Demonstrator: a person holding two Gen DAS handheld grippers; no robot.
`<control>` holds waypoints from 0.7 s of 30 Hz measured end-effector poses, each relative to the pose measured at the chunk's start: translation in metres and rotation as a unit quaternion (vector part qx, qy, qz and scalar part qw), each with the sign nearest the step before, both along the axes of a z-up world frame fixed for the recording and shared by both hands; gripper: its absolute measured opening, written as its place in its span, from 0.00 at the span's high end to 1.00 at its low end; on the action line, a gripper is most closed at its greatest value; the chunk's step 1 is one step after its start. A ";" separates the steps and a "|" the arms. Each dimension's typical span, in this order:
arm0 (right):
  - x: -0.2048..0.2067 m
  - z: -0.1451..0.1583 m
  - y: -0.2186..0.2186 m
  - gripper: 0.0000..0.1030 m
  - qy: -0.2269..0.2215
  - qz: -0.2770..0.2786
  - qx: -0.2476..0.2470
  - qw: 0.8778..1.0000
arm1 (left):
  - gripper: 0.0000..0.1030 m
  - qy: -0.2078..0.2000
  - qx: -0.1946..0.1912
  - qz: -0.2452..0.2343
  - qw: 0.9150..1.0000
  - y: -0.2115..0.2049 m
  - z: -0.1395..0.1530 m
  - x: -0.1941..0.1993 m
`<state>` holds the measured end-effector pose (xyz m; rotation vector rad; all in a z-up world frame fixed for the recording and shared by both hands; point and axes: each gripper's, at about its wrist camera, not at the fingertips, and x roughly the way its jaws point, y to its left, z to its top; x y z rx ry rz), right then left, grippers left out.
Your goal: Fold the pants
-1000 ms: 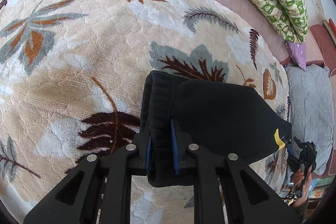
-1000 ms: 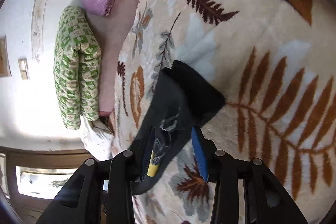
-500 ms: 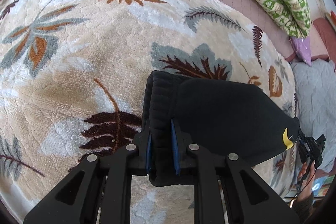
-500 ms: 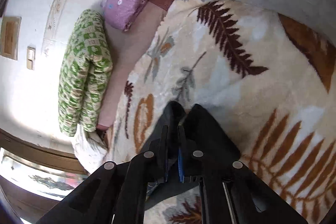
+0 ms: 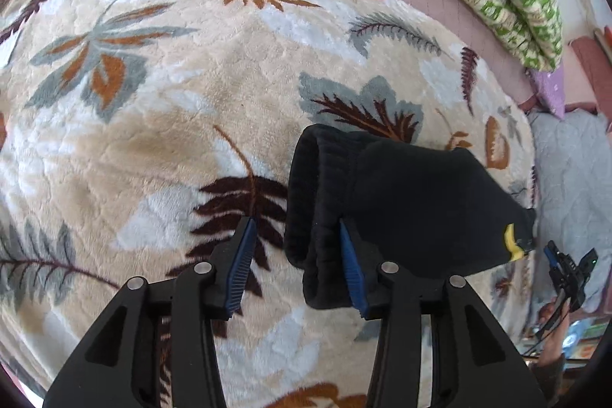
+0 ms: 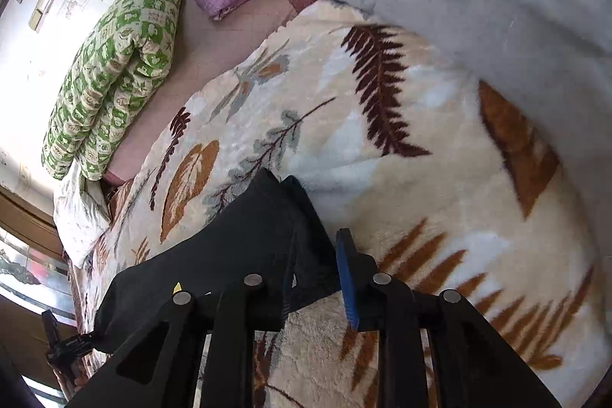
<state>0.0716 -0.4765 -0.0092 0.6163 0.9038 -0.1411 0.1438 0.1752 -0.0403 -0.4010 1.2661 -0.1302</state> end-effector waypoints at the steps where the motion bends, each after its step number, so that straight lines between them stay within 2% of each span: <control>1: -0.004 0.010 -0.001 0.77 -0.006 0.002 -0.005 1.000 | 0.58 0.001 -0.007 0.002 1.000 0.003 0.004 -0.003; 3: -0.012 0.031 -0.001 0.74 -0.019 0.008 0.000 1.000 | 0.57 -0.002 0.008 0.008 1.000 0.006 0.016 -0.007; 5: -0.013 0.051 0.005 0.66 -0.030 0.023 0.011 0.999 | 0.57 -0.002 0.016 0.005 1.000 0.010 0.024 -0.009; 8: -0.006 0.075 0.028 0.62 -0.035 0.062 0.006 0.997 | 0.57 0.003 -0.037 0.016 0.999 0.017 0.034 -0.004; 11: 0.011 0.088 0.063 0.60 -0.033 0.121 0.010 0.992 | 0.57 -0.006 -0.043 -0.007 0.999 -0.006 0.047 0.011; 13: 0.032 0.086 0.097 0.59 -0.018 0.182 0.019 0.983 | 0.52 -0.001 -0.032 -0.048 0.998 -0.033 0.050 0.023; 16: 0.064 0.073 0.150 0.59 0.007 0.264 0.021 0.964 | 0.52 0.015 0.006 -0.110 0.994 -0.076 0.046 0.042; 18: 0.084 0.063 0.180 0.59 0.021 0.309 0.013 0.951 | 0.52 0.025 0.024 -0.159 0.987 -0.100 0.040 0.055; 21: 0.116 0.046 0.221 0.59 0.034 0.368 -0.012 0.929 | 0.52 0.036 0.060 -0.227 0.971 -0.132 0.029 0.075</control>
